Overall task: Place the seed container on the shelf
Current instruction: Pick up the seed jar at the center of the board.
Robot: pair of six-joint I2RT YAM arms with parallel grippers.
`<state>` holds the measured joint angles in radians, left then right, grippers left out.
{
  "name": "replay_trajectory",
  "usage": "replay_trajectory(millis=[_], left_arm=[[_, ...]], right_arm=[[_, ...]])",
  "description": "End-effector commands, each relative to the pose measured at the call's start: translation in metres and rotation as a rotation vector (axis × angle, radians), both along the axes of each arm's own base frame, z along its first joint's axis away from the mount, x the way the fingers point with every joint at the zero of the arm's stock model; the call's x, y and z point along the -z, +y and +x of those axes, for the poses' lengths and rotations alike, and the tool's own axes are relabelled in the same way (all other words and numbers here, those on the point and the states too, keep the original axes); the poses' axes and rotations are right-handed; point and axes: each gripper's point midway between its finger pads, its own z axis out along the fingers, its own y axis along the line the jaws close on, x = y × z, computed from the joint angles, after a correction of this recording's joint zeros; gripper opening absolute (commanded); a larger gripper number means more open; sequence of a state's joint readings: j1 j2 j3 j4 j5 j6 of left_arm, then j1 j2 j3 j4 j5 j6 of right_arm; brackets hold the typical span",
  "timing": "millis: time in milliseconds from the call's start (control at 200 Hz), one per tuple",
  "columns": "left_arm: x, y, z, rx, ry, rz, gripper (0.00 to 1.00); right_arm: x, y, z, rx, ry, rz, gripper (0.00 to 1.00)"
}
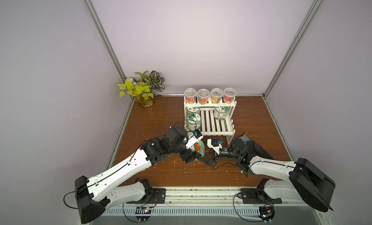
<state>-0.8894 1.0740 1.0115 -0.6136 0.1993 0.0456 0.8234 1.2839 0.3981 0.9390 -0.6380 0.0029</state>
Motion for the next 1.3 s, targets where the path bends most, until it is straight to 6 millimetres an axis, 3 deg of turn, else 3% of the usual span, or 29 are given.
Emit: replay_trajectory(millis=[0,185,385,691,866,1056,1291], left_arm=[[-0.027,-0.018,-0.004,0.074,-0.034,-0.084,0.72],[-0.031,-0.020,-0.006,0.095,-0.045,-0.092,0.74],[-0.038,-0.015,0.003,0.043,-0.095,-0.101,1.00],[-0.087,-0.020,0.010,-0.033,-0.221,-0.419,1.00],[-0.088,-0.017,0.027,-0.147,-0.240,-0.500,1.00],[-0.090,-0.010,0.035,-0.243,-0.239,-0.647,1.00],[-0.072,-0.005,0.039,-0.316,-0.172,-0.747,1.00]], right_arm=[[-0.032,0.007,0.003,-0.009,-0.067,0.065,0.93],[-0.032,0.009,0.003,-0.017,-0.058,0.064,0.87],[-0.030,-0.001,0.006,0.038,-0.059,0.067,0.82],[-0.017,-0.050,0.018,0.311,-0.080,0.012,0.83],[-0.028,-0.083,0.041,0.516,-0.065,0.011,0.83],[-0.053,-0.111,0.061,0.667,-0.037,0.059,0.82],[-0.076,-0.131,0.085,0.804,0.043,0.141,0.80]])
